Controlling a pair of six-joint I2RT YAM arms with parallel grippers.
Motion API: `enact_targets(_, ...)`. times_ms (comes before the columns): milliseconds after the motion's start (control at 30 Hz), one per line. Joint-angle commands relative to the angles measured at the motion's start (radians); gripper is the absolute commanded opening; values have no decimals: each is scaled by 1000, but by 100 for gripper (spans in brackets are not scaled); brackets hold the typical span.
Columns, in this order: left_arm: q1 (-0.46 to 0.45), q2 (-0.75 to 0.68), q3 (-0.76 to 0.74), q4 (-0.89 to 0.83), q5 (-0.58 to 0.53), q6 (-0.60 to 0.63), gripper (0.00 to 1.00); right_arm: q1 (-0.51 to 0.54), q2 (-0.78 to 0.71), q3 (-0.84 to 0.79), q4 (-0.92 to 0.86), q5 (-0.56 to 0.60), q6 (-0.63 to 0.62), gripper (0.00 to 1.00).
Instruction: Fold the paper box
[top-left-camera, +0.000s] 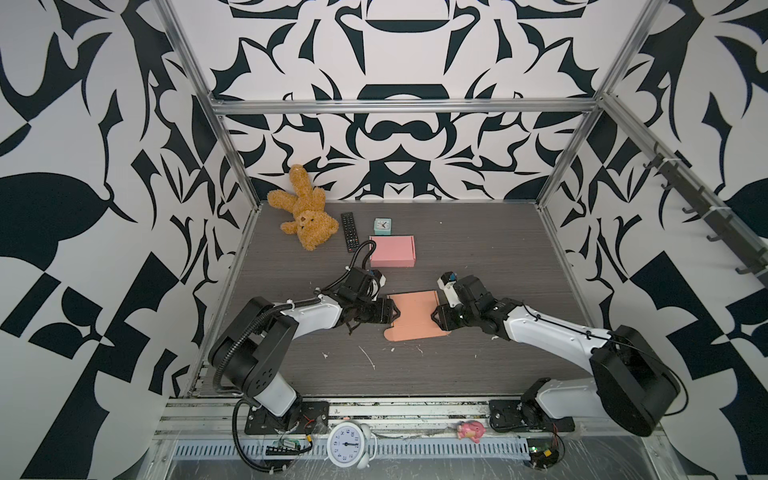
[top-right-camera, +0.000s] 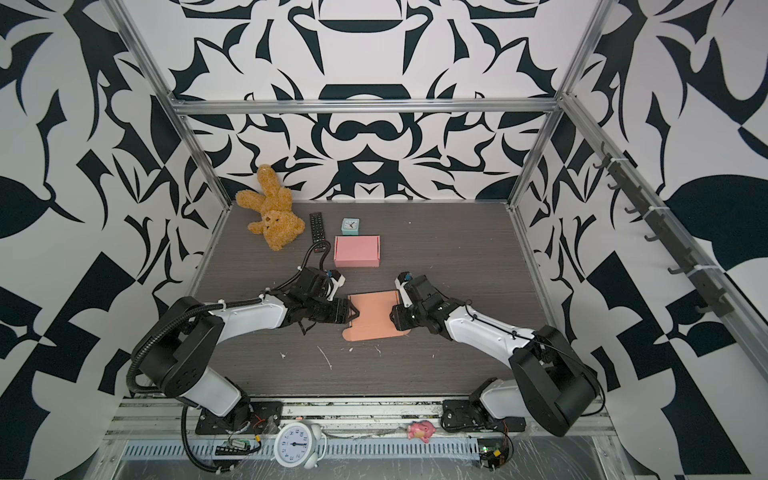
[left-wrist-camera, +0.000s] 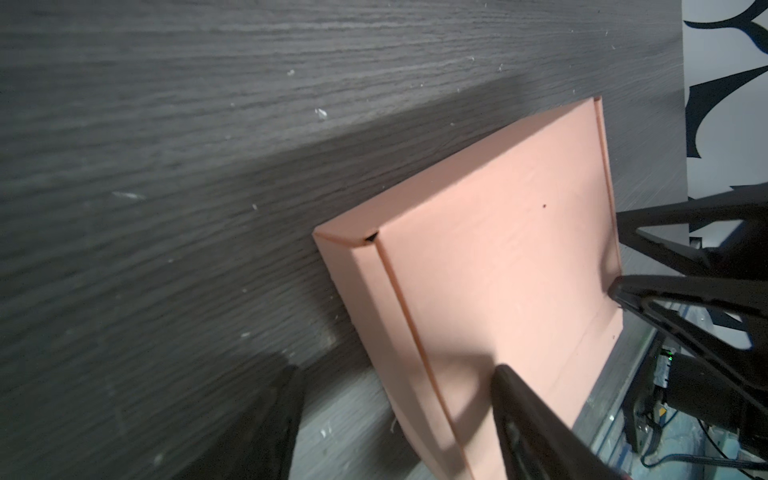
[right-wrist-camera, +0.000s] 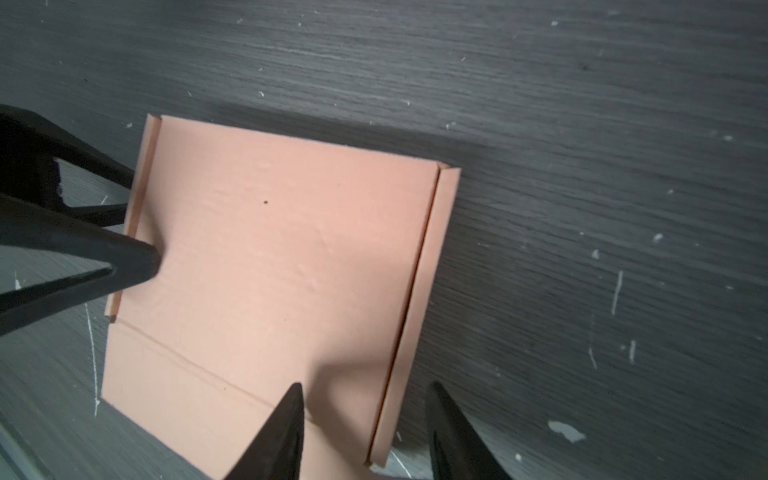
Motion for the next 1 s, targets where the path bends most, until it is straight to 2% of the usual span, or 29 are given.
enact_targets(0,-2,26,15,-46,-20,15,74,17,-7,-2,31,3,19,49)
enact_targets(600,28,16,10,-50,-20,31,70,95,-43,-28,70,1,87,49)
enact_targets(967,35,-66,7,-93,-31,59,72,101,-124,-14,-50,109,74,52)
